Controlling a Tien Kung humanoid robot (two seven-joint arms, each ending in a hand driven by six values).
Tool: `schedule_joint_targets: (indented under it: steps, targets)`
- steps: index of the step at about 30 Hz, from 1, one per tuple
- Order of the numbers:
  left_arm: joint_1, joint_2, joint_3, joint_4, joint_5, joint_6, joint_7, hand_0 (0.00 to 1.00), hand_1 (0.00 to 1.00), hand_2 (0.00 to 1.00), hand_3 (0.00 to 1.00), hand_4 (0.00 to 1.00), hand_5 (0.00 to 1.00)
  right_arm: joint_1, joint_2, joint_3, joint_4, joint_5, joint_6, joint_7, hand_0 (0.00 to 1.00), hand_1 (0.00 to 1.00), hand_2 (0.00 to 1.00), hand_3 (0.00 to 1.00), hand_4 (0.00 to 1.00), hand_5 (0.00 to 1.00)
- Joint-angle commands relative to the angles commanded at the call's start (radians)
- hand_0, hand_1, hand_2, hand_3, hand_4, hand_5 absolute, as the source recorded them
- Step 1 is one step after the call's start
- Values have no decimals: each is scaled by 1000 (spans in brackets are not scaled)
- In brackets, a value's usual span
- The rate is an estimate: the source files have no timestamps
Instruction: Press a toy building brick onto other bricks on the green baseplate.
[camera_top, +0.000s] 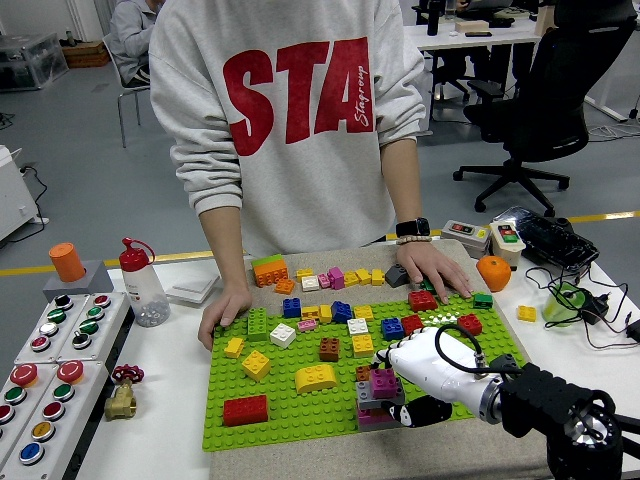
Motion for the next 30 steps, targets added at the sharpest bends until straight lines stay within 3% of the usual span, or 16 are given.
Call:
schedule_joint_targets:
  steps: [9, 10, 15, 16, 20, 27, 28, 30]
  targets:
    - [4, 0, -2, -2, 6, -1, 4, 632, 594, 603, 392, 298, 934, -5, -1, 9, 19, 0, -23, 3, 677, 659, 709, 795, 657, 450]
    - [5, 0, -2, -2, 7, -1, 5, 632, 595, 604, 392, 298, 934, -6, -1, 9, 20, -1, -27, 4, 678, 668, 755, 834, 663, 451]
    - [6, -1, -3, -2, 8, -2, 5, 632, 595, 604, 392, 298, 934, -7, -1, 9, 22, -2, -33, 5, 678, 668, 755, 834, 663, 451]
    - [6, -1, -3, -2, 7, -2, 4, 632, 595, 604, 392, 298, 933, -8, -2, 10, 25, -1, -34, 6, 682, 691, 796, 859, 671, 453]
    - [5, -1, -1, 0, 2, -1, 1, 632, 595, 604, 392, 298, 933, -17, -16, 34, 60, 5, -41, 7, 682, 691, 796, 859, 671, 453]
    - [1, 1, 0, 1, 1, -2, -2, 631, 595, 604, 392, 297, 933, -29, -47, 60, 129, 5, -128, -3, 673, 684, 820, 827, 665, 460]
    - [0, 1, 0, 1, 1, -2, -2, 631, 595, 603, 392, 298, 934, -30, -50, 59, 134, 5, -145, -3, 648, 658, 689, 676, 509, 337]
    - [-1, 1, -1, 1, 1, -2, -2, 631, 595, 603, 392, 298, 934, -33, -53, 54, 135, 7, -180, 14, 648, 658, 689, 676, 509, 337]
